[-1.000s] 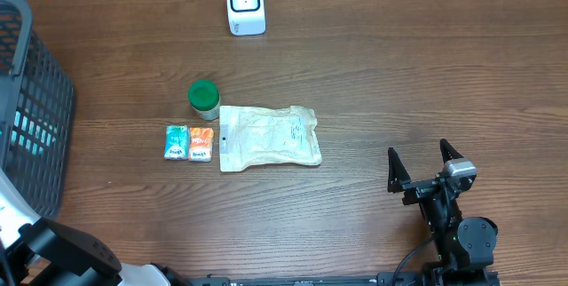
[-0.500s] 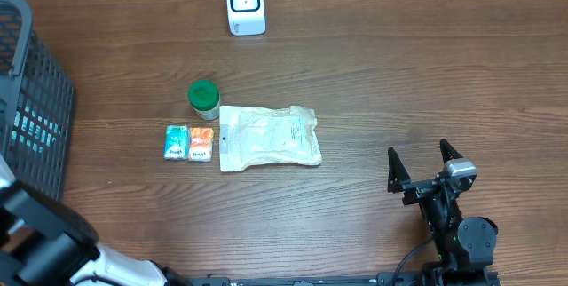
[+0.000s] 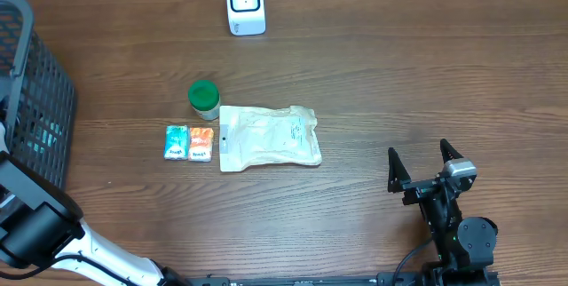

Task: Scan the item barcode
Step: 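Reach the left gripper back into the basket toward the green tissue pack, then grasp the mint-green tissue wipes pack with the left gripper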

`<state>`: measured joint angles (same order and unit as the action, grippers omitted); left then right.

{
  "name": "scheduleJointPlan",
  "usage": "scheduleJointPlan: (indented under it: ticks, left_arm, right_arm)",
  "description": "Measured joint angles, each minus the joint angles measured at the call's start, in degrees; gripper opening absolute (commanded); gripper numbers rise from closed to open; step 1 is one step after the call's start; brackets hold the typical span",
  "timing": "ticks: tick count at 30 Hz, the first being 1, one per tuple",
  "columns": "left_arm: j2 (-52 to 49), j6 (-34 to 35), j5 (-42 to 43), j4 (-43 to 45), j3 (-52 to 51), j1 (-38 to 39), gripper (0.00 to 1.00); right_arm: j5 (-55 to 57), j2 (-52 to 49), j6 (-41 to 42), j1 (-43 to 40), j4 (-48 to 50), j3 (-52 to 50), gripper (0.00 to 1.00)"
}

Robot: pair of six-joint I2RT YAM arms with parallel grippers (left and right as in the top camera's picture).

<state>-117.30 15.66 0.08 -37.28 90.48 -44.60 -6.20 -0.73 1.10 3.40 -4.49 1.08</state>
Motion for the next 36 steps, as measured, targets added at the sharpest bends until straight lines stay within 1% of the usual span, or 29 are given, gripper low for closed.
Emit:
scheduleJointPlan:
  ticks: [9, 15, 20, 22, 25, 27, 36]
  left_arm:
    - [-0.55, 0.74, 0.81, -0.68, 0.74, 0.00, 0.60]
    - [-1.25, 0.79, 6.75, -2.49, 2.62, -0.28, 0.59]
    - [-1.92, 0.92, 9.77, -8.35, 8.83, -0.83, 0.61]
    - [-1.81, 0.92, 10.32, -9.33, 11.61, -0.92, 0.63]
    - [-1.05, 0.92, 10.80, -10.27, 13.42, -1.03, 0.63]
    - [-0.57, 0.94, 10.88, -11.04, 13.53, -1.03, 0.58]
    - [-0.83, 2.84, 8.04, -12.13, 13.49, -1.20, 0.58]
  right_arm:
    - [0.02, 0.00, 0.00, 0.00, 0.00, 0.00, 1.00]
    - [-0.02, 0.00, -0.02, 0.00, 0.00, 0.00, 1.00]
    - [0.02, 0.00, 0.00, 0.00, -0.02, 0.00, 1.00]
    - [0.00, 0.00, 0.00, 0.00, 0.00, 0.00, 1.00]
    - [0.02, 0.00, 0.00, 0.00, 0.00, 0.00, 1.00]
    - [0.00, 0.00, 0.02, 0.00, -0.02, 0.00, 1.00]
    - [0.00, 0.00, -0.02, 0.00, -0.02, -0.02, 1.00]
